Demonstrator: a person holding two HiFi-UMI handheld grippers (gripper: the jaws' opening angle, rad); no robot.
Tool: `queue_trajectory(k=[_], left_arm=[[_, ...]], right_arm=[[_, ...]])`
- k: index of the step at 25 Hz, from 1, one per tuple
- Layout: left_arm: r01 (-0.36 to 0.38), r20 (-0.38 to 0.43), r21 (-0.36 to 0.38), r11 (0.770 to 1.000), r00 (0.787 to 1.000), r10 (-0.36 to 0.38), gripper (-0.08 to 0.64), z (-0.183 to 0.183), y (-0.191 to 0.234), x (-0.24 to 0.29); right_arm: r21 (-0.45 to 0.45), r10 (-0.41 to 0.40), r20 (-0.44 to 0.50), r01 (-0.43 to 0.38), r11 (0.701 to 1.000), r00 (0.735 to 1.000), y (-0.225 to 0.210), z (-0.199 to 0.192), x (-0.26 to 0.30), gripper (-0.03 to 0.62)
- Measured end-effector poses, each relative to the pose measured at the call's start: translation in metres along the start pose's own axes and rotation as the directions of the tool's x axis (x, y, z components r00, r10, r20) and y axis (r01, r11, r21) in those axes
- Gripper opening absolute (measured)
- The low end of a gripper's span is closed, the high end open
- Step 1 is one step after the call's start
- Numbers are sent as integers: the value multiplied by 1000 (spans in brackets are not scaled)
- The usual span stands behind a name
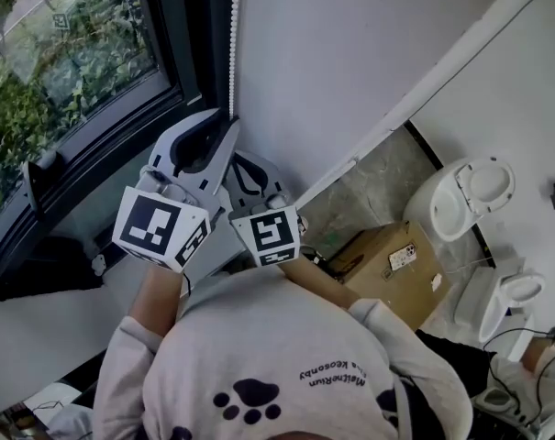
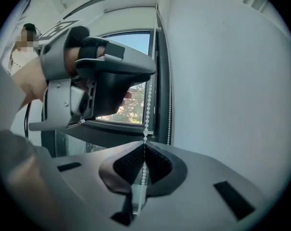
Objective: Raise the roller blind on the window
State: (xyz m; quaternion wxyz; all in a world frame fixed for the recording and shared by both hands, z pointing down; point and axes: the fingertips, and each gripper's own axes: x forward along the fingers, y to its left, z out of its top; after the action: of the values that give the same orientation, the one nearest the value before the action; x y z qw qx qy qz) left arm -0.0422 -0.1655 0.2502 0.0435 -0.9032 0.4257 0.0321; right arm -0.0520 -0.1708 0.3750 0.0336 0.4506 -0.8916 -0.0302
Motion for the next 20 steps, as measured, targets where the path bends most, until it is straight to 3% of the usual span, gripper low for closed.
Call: queue_trajectory(k=[8, 10, 13, 17, 20], left_arm=[[44, -22, 7, 999, 999, -44, 66, 13, 1, 11], [59, -22, 9, 998, 998, -58, 18, 15, -2, 12], [71, -19, 37, 997, 997, -70, 12, 16, -7, 12], [38, -9, 104, 994, 999, -37, 9, 14, -6, 8], [29, -28, 100, 995, 999, -26, 9, 3, -5, 6]], right_arm=[[-8, 3, -3, -3, 1000, 1000, 1, 0, -2, 12], [-15, 2, -1, -2, 1000, 1000, 2, 1, -2, 12], [-18, 1, 5, -1, 1000, 1000, 2, 2, -3, 11], [-32, -1, 11, 2, 999, 1000, 2, 1, -3, 11], [-22, 6, -20, -7, 1000, 1000, 4, -10, -2, 12]])
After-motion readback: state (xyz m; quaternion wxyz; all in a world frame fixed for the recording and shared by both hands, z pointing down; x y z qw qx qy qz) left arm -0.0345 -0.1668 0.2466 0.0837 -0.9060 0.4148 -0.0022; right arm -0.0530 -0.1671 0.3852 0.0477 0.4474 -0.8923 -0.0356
